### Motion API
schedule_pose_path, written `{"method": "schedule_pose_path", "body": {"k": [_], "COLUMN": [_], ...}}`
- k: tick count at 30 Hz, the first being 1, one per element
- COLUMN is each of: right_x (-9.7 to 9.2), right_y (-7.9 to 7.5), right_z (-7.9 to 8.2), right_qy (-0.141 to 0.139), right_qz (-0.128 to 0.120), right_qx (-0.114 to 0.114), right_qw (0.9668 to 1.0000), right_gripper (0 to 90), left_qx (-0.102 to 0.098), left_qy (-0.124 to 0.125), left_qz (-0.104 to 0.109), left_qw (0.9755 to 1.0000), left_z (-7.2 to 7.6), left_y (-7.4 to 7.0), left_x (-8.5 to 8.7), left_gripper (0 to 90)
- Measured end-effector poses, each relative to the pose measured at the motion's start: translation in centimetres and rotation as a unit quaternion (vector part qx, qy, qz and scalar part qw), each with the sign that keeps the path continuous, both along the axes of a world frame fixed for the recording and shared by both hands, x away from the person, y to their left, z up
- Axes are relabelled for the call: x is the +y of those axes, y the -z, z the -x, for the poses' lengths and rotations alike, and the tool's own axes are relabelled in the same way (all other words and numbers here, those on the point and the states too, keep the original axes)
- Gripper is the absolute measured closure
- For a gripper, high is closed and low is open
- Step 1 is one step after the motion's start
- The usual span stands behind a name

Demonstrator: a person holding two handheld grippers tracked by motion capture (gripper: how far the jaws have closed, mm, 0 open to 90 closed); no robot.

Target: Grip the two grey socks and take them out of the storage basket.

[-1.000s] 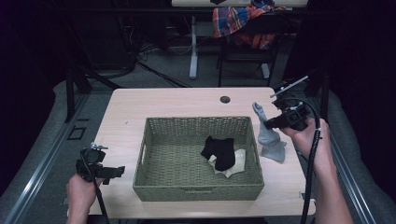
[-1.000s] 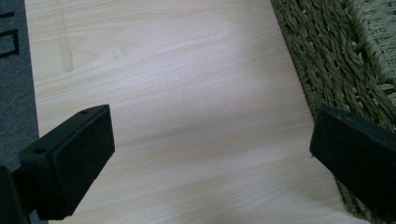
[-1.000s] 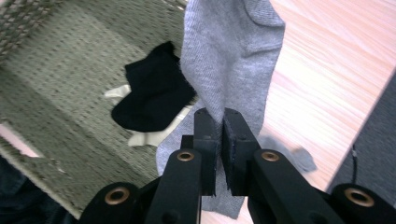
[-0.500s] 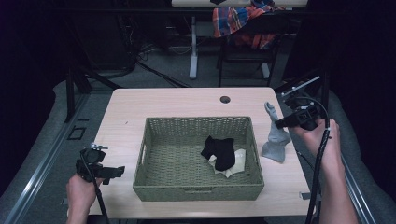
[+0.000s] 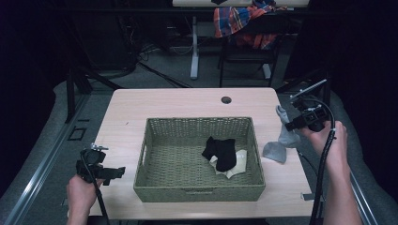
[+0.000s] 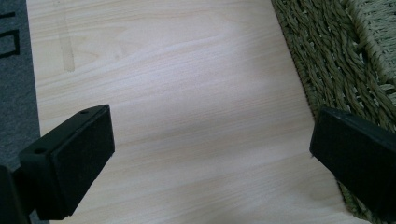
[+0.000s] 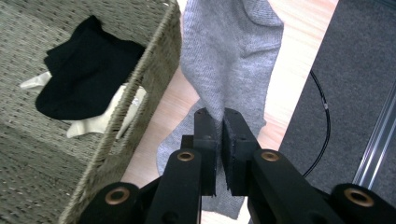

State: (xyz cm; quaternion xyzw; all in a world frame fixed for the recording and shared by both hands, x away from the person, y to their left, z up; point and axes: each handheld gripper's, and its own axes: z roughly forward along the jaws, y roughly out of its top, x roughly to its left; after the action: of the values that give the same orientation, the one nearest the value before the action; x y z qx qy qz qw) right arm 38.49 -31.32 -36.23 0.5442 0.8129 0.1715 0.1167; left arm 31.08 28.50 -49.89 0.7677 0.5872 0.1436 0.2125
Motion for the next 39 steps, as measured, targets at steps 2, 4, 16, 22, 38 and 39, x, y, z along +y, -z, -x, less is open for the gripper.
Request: {"method": "schedule_pose_path", "body": {"k": [2, 4, 16, 22, 38, 39], "right_x": [0.0, -0.2, -0.9, -1.2, -1.9, -1.9], "right_y": [0.1, 0.8, 3.3, 4.8, 8.7, 8.7], "right_z": [-0.1, -0.4, -1.7, -2.3, -3.5, -3.5], "right_qy": [0.003, 0.004, 0.011, 0.014, 0.032, 0.032], "right_qz": [-0.002, 0.001, 0.003, 0.004, -0.001, -0.001], "right_qx": [0.003, 0.014, 0.049, 0.067, 0.1, 0.1], "right_qw": [1.0, 0.9999, 0.9987, 0.9977, 0.9945, 0.9945], "right_gripper": [85.4, 85.5, 85.5, 85.5, 85.4, 85.4], "left_qx": [0.0, 0.0, 0.0, 0.0, 0.003, 0.003], "left_qy": [0.0, 0.0, 0.0, 0.0, 0.002, 0.002], "left_qz": [0.0, 0.0, 0.0, 0.0, 0.001, 0.001], "left_qw": [1.0, 1.0, 1.0, 1.0, 1.0, 1.0], "left_z": [0.0, 0.0, 0.0, 0.0, 0.0, 0.0], "left_y": [0.0, 0.0, 0.0, 0.0, 0.0, 0.0], "left_x": [0.0, 0.0, 0.0, 0.0, 0.0, 0.0], "left_gripper": [0.1, 0.1, 0.0, 0.1, 0.1, 0.1]}}
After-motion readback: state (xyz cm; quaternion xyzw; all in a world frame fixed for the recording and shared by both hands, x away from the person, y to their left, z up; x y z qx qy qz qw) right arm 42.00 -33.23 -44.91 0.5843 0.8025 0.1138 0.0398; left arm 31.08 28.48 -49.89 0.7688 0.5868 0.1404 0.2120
